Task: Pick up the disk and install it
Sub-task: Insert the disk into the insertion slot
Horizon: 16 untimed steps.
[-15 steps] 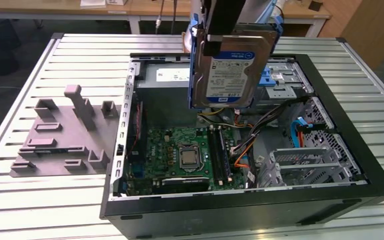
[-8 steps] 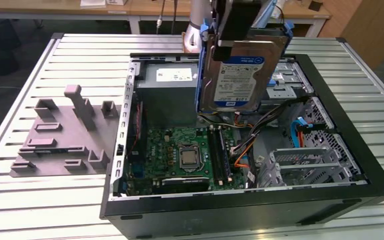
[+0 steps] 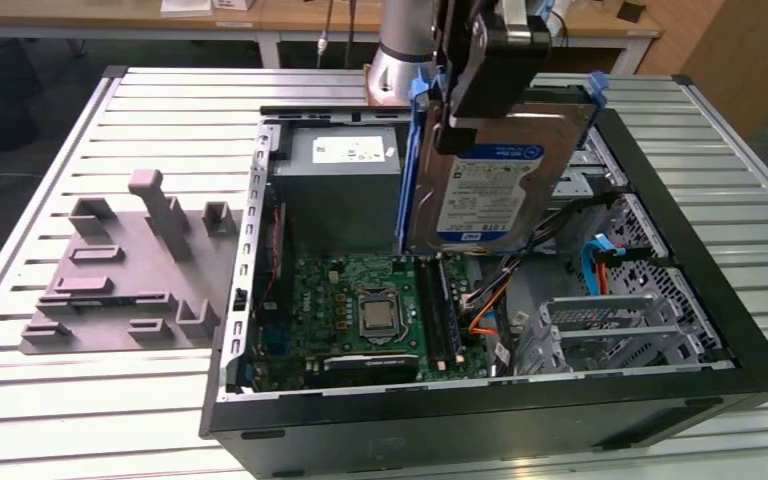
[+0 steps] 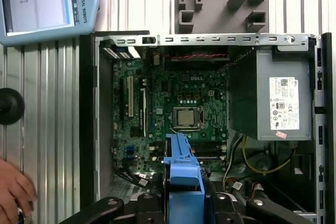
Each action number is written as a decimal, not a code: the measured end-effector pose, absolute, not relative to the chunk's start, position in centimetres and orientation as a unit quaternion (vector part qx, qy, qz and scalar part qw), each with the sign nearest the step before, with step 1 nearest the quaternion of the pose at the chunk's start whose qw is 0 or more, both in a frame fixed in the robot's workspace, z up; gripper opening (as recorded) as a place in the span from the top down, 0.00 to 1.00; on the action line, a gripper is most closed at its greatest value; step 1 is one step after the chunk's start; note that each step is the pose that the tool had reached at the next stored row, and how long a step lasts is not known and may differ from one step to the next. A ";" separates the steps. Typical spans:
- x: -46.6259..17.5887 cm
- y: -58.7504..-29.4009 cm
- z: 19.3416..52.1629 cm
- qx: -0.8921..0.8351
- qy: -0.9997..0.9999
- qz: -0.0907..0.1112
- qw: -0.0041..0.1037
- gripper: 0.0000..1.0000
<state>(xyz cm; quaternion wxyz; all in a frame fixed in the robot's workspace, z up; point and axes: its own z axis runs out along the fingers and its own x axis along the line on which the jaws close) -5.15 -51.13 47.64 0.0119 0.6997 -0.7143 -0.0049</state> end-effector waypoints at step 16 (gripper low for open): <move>-4.2 -51.5 47.5 0.700 -0.714 -0.006 0.013 0.64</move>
